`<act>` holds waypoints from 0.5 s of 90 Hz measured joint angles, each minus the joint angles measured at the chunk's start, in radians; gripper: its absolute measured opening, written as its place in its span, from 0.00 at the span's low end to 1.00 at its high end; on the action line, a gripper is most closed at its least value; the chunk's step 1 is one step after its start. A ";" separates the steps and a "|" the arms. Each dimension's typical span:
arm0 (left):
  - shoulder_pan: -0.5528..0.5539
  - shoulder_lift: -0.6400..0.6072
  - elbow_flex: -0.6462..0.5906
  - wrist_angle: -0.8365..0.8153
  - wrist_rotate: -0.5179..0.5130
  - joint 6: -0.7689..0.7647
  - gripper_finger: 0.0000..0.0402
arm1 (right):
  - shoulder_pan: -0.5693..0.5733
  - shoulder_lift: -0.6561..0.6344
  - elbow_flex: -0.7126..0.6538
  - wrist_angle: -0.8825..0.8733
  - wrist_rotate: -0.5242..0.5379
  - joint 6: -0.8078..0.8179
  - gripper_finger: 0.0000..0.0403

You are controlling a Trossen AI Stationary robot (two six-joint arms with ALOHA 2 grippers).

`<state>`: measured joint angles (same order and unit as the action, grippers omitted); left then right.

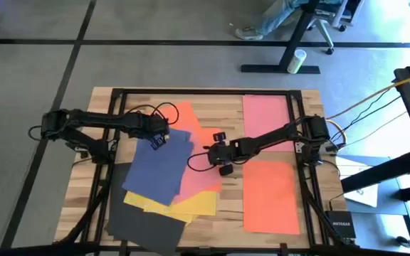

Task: Organize paper
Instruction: Put the orange paper to the bottom right of the table

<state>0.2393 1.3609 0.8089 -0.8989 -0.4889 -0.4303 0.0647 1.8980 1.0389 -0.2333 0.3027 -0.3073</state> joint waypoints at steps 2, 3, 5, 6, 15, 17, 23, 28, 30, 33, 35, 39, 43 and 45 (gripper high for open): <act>0.004 0.000 0.000 -0.004 -0.001 0.000 0.00 | 0.000 0.000 0.000 0.000 0.000 0.000 0.30; 0.006 0.000 0.000 -0.007 -0.001 0.000 0.00 | 0.000 0.000 0.000 0.000 0.000 0.000 0.30; 0.009 0.000 0.000 -0.011 -0.002 0.002 0.00 | 0.000 0.000 0.000 0.000 0.000 0.000 0.30; 0.011 0.000 0.000 -0.012 -0.003 0.004 0.00 | 0.000 0.000 0.000 0.000 0.000 0.000 0.30; 0.023 0.000 0.000 -0.011 -0.012 0.019 0.00 | 0.000 0.000 0.000 0.000 0.000 0.000 0.30; 0.025 0.000 0.000 -0.011 -0.013 0.019 0.00 | 0.000 0.000 0.000 0.000 0.000 0.000 0.30; 0.034 0.000 0.000 -0.011 -0.017 0.022 0.00 | 0.000 0.000 0.000 0.000 0.000 0.000 0.30; 0.038 0.000 0.000 -0.011 -0.017 0.026 0.00 | 0.000 0.000 0.000 0.000 0.000 0.000 0.30; 0.039 0.000 0.000 -0.010 -0.018 0.028 0.00 | 0.000 0.000 0.000 0.000 0.000 0.000 0.30; 0.040 0.000 0.000 -0.010 -0.018 0.034 0.00 | 0.000 0.000 0.000 0.000 0.000 0.000 0.30; 0.040 0.000 0.000 -0.009 -0.018 0.038 0.00 | 0.000 0.000 0.000 0.000 0.000 0.000 0.30; 0.040 0.000 0.000 -0.008 -0.018 0.039 0.00 | 0.000 0.000 0.000 0.000 0.000 0.000 0.30; 0.040 0.000 0.000 -0.008 -0.018 0.039 0.00 | 0.000 0.000 0.000 0.000 0.000 0.000 0.30; 0.040 0.000 0.000 -0.008 -0.018 0.039 0.00 | 0.000 0.000 0.000 0.000 0.000 0.000 0.30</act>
<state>0.2794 1.3609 0.8089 -0.9070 -0.5072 -0.3916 0.0650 1.8980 1.0389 -0.2333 0.3027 -0.3073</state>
